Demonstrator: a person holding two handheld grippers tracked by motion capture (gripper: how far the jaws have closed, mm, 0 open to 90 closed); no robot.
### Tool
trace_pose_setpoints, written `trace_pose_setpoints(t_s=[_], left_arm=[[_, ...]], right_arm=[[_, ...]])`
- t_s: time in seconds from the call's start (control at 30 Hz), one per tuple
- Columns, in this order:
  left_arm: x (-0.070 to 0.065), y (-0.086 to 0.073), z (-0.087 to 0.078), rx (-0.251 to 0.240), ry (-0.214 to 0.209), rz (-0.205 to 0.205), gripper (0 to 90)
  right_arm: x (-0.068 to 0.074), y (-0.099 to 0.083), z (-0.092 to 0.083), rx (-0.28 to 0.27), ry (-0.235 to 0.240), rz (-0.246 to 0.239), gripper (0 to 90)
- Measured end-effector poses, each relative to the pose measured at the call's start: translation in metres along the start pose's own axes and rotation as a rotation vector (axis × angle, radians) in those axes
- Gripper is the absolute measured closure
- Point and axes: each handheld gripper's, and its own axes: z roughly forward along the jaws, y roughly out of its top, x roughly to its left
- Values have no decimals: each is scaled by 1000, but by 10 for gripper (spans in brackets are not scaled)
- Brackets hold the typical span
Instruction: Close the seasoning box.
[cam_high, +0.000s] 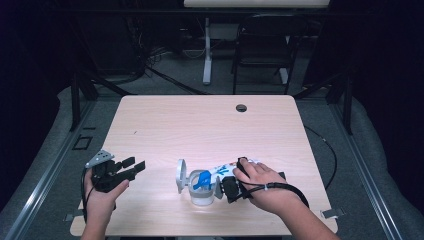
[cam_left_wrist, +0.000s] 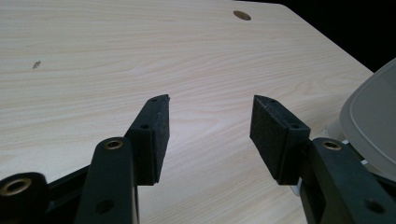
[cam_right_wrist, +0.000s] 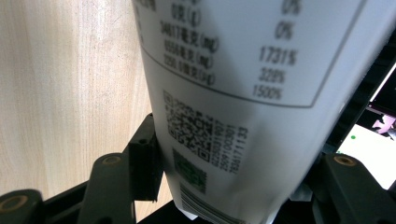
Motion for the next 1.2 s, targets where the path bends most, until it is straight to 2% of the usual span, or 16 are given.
trace_pose_setpoints(t_s=[0.87,1.2], left_arm=[[0,0,0,-1,-1,-2,477],[0,0,1,2,0,-1,477]], right_arm=[[-3,2,-2,15,-13,-37,427],[-2,3,-2,19,-13,-31,428]])
